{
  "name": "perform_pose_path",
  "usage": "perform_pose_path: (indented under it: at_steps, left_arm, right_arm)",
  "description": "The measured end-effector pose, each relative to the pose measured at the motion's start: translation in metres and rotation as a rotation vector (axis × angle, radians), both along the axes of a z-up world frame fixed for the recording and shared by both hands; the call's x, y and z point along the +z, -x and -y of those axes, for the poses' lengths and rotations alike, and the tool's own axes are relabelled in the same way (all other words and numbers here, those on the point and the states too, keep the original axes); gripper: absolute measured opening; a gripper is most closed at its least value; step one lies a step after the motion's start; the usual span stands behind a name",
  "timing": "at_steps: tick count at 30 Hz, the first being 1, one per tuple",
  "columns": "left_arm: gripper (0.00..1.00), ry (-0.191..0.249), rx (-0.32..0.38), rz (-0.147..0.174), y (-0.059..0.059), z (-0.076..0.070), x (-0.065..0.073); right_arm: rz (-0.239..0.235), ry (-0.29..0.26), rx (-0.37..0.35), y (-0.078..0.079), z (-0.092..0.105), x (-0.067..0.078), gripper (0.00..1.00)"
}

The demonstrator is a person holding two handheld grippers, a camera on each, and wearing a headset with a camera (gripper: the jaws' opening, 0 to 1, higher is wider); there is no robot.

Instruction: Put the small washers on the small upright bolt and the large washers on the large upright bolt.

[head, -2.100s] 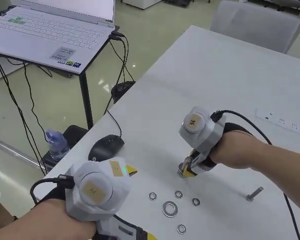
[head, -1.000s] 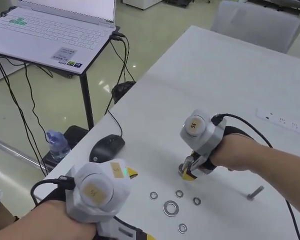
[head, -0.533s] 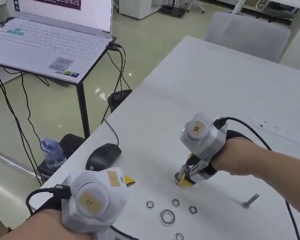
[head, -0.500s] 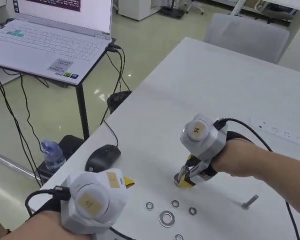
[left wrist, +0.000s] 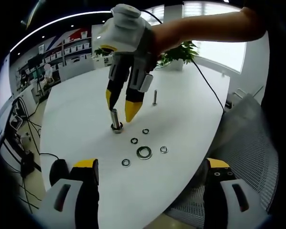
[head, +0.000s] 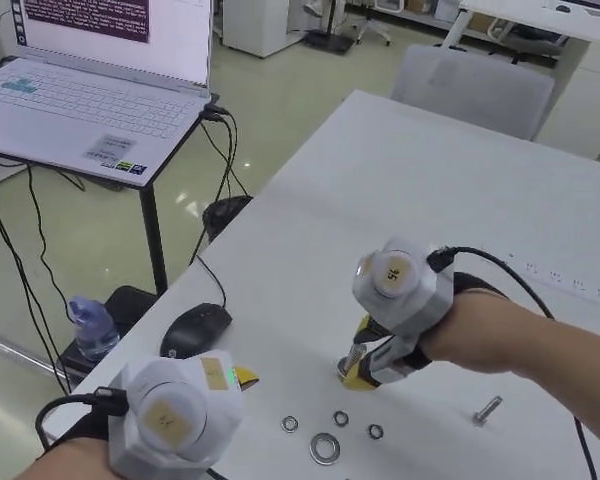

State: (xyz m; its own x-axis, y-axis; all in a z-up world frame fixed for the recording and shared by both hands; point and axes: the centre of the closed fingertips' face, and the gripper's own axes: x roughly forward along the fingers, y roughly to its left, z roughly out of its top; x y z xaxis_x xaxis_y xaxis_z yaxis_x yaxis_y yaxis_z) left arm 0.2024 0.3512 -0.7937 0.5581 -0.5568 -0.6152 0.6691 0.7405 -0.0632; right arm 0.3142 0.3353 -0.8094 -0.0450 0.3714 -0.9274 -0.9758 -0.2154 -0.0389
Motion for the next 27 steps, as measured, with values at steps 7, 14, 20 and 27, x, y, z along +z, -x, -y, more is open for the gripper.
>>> perform_pose_path:
  at_steps: [7, 14, 20, 27]
  left_arm:
    - [0.91, -0.003, 0.000, 0.009, -0.001, -0.002, 0.004]
    - [0.91, -0.004, -0.002, 0.011, 0.002, -0.003, 0.004]
    - [0.91, -0.004, -0.004, 0.012, 0.003, -0.001, 0.005]
    - [0.91, -0.006, -0.003, 0.013, 0.002, -0.001, 0.005]
  right_arm:
    - [-0.016, 0.000, 0.028, 0.023, 0.003, -0.005, 0.37]
    - [-0.025, -0.005, 0.061, 0.042, 0.004, -0.011, 0.37]
    - [-0.024, 0.002, 0.095, 0.056, 0.007, -0.019, 0.37]
    - [-0.009, 0.028, 0.147, 0.066, 0.011, -0.035, 0.37]
